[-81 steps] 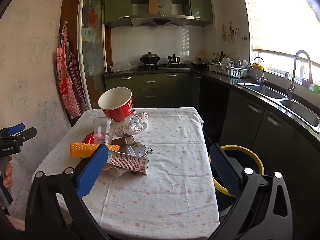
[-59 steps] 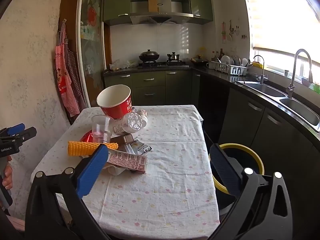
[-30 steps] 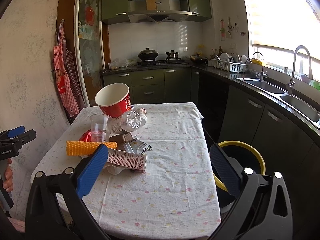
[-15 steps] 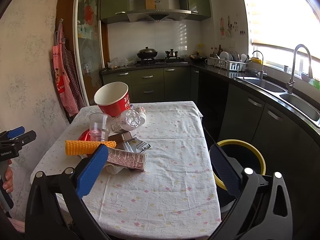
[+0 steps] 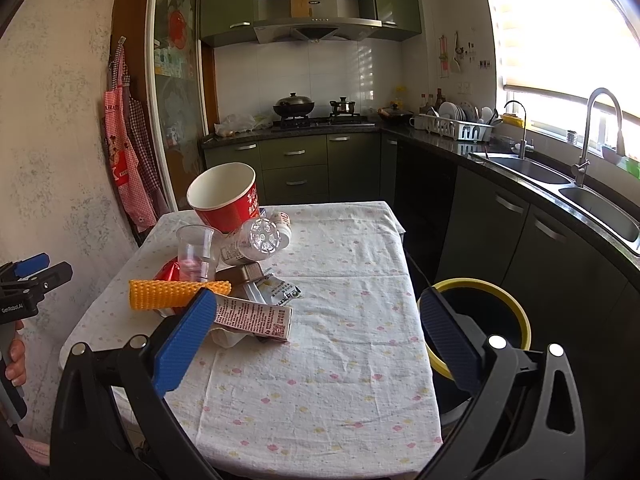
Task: Collect trash
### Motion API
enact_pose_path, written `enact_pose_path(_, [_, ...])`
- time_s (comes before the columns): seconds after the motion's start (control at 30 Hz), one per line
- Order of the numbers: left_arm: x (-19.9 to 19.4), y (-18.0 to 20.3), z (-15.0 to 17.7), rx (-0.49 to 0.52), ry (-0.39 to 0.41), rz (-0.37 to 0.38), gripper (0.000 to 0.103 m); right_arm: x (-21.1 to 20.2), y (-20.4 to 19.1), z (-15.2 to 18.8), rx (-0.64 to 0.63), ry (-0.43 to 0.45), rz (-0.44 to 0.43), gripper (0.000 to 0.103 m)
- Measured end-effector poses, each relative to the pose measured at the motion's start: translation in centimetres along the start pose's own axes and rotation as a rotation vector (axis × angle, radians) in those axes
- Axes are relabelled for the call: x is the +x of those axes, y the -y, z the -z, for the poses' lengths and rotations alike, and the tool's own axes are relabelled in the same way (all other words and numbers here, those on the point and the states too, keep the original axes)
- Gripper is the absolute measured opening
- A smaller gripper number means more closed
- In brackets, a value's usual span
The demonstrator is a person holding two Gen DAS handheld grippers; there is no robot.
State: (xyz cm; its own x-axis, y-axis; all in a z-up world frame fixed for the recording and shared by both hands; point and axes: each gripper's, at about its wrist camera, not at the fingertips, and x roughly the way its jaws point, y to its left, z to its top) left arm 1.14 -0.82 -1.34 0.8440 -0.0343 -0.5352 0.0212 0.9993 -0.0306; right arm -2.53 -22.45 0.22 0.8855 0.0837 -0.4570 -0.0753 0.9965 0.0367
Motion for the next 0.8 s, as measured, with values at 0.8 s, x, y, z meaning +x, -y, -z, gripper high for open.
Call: enact_pose_path(0.8, [3.9,-2.0,-0.3,-0.033,-0.048,0.03,0.099,5.8,-2.5,-5.5,-0.102,-0.098,-0.146,0.097])
